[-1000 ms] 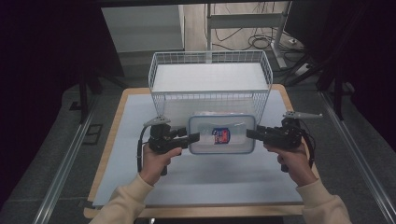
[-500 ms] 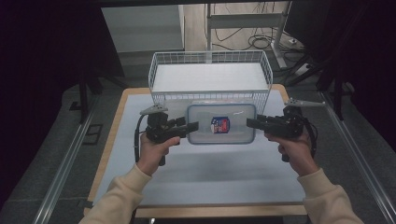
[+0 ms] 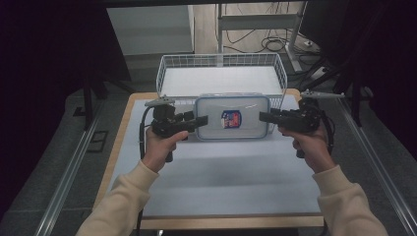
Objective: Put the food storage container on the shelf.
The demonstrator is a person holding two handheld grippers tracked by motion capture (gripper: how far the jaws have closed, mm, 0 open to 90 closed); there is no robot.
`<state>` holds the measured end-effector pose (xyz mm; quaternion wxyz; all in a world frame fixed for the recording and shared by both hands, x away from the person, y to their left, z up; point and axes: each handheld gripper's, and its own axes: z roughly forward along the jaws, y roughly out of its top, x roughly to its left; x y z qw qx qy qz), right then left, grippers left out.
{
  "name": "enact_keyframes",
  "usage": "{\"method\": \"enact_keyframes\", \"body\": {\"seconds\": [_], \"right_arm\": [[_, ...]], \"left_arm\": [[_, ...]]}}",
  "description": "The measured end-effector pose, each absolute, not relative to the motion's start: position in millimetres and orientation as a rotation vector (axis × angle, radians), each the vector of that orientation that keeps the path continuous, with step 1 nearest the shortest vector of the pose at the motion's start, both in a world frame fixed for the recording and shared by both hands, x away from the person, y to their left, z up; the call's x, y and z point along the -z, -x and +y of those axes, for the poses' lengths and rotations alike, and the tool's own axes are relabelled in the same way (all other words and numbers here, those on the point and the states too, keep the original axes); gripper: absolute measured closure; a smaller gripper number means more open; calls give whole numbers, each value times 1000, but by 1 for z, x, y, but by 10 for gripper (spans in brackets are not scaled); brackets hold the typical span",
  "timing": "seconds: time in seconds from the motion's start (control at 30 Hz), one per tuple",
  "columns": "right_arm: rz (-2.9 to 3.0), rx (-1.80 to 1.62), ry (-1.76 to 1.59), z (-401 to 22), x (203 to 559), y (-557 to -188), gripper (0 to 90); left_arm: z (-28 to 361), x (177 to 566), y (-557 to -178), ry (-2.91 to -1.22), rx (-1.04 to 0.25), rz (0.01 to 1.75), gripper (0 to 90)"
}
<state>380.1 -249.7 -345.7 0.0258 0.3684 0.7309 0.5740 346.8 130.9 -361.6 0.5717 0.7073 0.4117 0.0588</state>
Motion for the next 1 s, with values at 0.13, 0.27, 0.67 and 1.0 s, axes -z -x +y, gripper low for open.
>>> {"method": "enact_keyframes", "body": {"seconds": [0.13, 0.27, 0.67, 1.0], "right_arm": [[2251, -1784, -1135, -249, 339, -387, 518], [2241, -1786, -1129, -246, 331, -394, 518], [2245, -1779, -1128, -240, 315, -417, 517], [2239, -1785, -1153, -239, 310, -435, 517]], "left_arm": [[132, 353, -353, -1657, -147, 960, 439], [135, 345, -362, -1654, -156, 954, 438], [140, 333, -382, -1645, -156, 961, 439], [141, 324, -403, -1647, -149, 967, 439]]}}
